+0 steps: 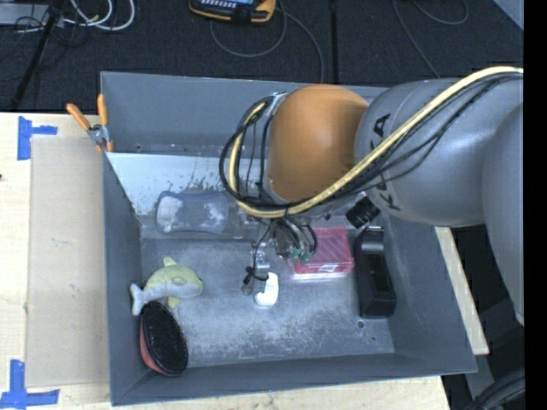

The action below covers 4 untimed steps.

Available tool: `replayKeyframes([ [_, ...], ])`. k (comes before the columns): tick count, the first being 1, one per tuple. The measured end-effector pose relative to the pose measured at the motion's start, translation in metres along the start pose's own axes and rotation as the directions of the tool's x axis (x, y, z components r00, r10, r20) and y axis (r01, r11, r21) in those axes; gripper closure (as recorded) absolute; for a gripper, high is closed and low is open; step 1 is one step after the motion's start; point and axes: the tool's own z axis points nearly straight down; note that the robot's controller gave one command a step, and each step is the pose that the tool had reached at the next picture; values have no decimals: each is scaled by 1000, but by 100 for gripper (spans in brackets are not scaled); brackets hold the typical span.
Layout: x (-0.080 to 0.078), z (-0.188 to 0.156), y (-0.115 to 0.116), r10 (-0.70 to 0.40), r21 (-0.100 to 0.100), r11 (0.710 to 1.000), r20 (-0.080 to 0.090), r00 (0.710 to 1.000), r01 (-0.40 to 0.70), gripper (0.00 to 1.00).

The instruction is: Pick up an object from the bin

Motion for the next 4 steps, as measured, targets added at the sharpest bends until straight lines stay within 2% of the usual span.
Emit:
replayKeyframes([
  [1, -2, -5, -1, 3, -1, 1000, 8, 1000, -3, 0],
  [2, -4, 39, -25, -123, 0, 992, 7, 992, 123, 0],
  [3, -3, 54, -61, -389, 0, 921, 3, 921, 389, 0],
  [4, -6, 51, -76, -291, 1, 957, 6, 957, 291, 0],
])
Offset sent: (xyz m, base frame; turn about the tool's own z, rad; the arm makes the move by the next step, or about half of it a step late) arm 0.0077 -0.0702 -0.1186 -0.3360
